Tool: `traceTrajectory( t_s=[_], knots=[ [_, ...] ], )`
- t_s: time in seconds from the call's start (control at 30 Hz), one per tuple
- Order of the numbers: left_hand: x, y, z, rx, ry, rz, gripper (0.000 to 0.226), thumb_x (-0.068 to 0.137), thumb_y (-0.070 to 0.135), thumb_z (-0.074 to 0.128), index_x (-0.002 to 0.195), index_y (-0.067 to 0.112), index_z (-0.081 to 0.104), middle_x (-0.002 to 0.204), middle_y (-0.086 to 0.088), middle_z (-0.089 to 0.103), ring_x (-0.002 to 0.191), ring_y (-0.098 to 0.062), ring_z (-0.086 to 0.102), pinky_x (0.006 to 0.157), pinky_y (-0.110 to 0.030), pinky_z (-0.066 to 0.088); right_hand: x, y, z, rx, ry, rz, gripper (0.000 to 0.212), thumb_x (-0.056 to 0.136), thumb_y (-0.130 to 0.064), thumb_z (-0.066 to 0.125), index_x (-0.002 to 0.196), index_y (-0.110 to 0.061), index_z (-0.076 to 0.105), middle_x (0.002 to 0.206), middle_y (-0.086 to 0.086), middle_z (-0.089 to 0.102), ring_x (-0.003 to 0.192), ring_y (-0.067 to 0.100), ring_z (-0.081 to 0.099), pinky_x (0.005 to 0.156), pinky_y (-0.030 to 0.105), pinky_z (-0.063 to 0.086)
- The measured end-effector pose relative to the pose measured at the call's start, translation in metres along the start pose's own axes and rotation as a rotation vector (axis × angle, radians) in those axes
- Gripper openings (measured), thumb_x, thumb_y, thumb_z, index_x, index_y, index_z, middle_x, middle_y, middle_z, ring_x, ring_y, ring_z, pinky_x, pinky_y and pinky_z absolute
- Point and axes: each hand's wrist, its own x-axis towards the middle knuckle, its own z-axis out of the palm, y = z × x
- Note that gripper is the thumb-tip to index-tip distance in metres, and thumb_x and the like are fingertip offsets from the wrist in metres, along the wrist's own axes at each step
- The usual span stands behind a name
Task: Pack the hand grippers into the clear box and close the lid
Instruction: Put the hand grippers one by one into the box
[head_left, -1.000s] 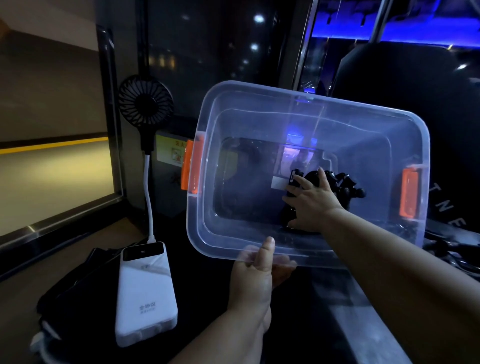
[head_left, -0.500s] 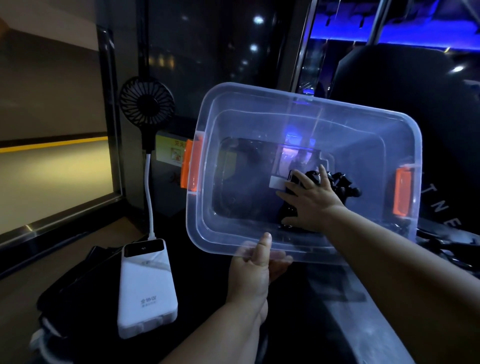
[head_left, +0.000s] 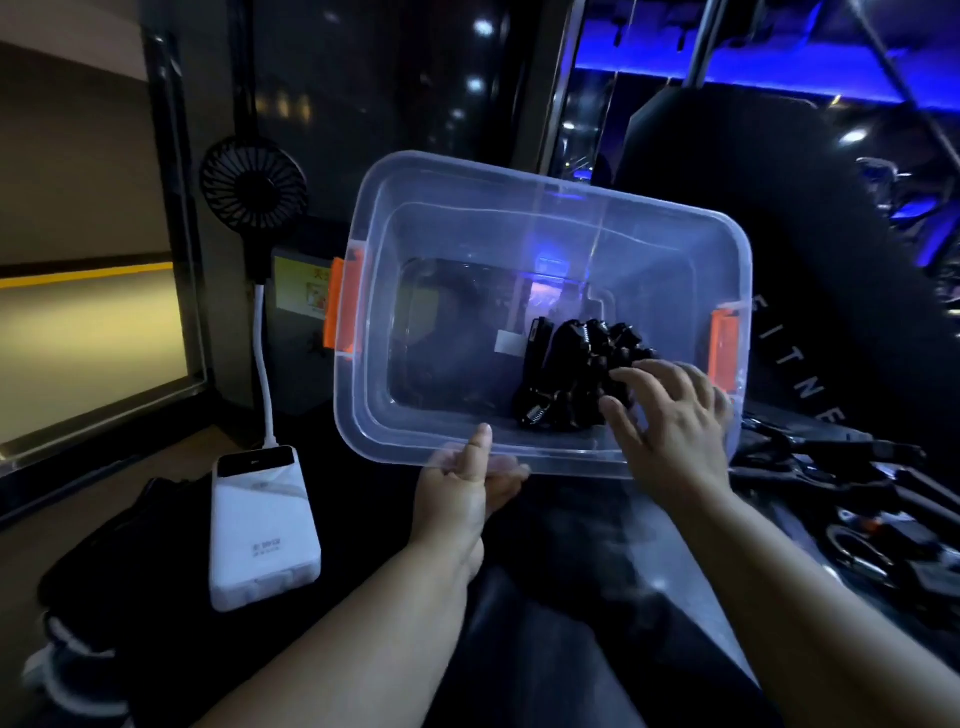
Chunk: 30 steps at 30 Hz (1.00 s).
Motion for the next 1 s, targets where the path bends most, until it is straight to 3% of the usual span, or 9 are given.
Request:
traceTrajectory(
  t_s=[0.2,0.3,0.4,0.57,0.73,0.87,1.0],
  knots=[
    [-0.002,-0.002,0.002,0.025,-0.010,0.020,0.022,0.094,0.028,0.058,0.083,0.010,0.051,0.058,-0.004,0.068,0.054,-0.017,0.069,0.062,-0.030,0.058,-0.045,0.036,-0.028,0.109,0.036,0.283,0.053,0.086,-0.056,0.032,0.118,-0.023,0.059,0.123,0.002,0.056,0.120,0.026,0.044,0.099,0.045,0.028],
    [0.000,-0.002,0.000,0.028,-0.007,0.030,0.021,0.094,0.029,0.058,0.084,0.012,0.051,0.058,-0.002,0.068,0.055,-0.017,0.069,0.063,-0.030,0.057,-0.053,0.056,-0.037,0.027,-0.054,0.399,0.059,0.083,-0.058,0.029,0.120,-0.023,0.058,0.124,0.004,0.057,0.121,0.028,0.045,0.098,0.045,0.030],
    [-0.001,-0.004,0.001,0.041,-0.011,0.033,0.021,0.094,0.031,0.058,0.086,0.012,0.052,0.058,-0.001,0.069,0.056,-0.017,0.070,0.063,-0.029,0.058,-0.067,0.075,-0.049,-0.046,-0.109,0.460,0.048,0.085,-0.049,0.035,0.120,-0.024,0.057,0.125,0.005,0.056,0.123,0.029,0.043,0.100,0.044,0.027],
    [0.000,-0.005,0.000,0.040,-0.007,0.036,0.020,0.093,0.032,0.059,0.090,0.013,0.051,0.060,-0.002,0.069,0.057,-0.017,0.070,0.062,-0.028,0.059,-0.084,0.087,-0.052,-0.193,-0.300,0.648,0.043,0.095,-0.041,0.043,0.134,-0.023,0.044,0.141,0.006,0.043,0.136,0.027,0.028,0.114,0.048,0.009],
    [-0.002,-0.006,0.000,0.055,-0.008,0.038,0.019,0.093,0.031,0.059,0.091,0.014,0.053,0.072,-0.008,0.067,0.059,-0.017,0.070,0.070,-0.034,0.056,-0.086,0.085,-0.052,-0.280,-0.424,0.652,0.049,0.095,-0.043,0.041,0.139,-0.023,0.037,0.149,0.007,0.034,0.142,0.027,0.018,0.116,0.051,0.000],
    [-0.002,-0.006,-0.001,0.062,-0.015,0.043,0.019,0.093,0.031,0.060,0.092,0.014,0.052,0.079,-0.011,0.067,0.062,-0.018,0.071,0.070,-0.034,0.056,-0.087,0.087,-0.054,-0.288,-0.528,0.652,0.054,0.096,-0.042,0.039,0.144,-0.020,0.031,0.155,0.008,0.025,0.146,0.028,0.010,0.118,0.051,0.002],
    [-0.001,-0.006,-0.001,0.067,-0.019,0.045,0.019,0.093,0.032,0.059,0.091,0.014,0.052,0.078,-0.010,0.066,0.061,-0.017,0.071,0.070,-0.034,0.055,-0.082,0.090,-0.048,-0.268,-0.515,0.604,0.057,0.096,-0.038,0.042,0.147,-0.017,0.028,0.157,0.007,0.022,0.147,0.026,0.009,0.119,0.047,0.005]
  ],
)
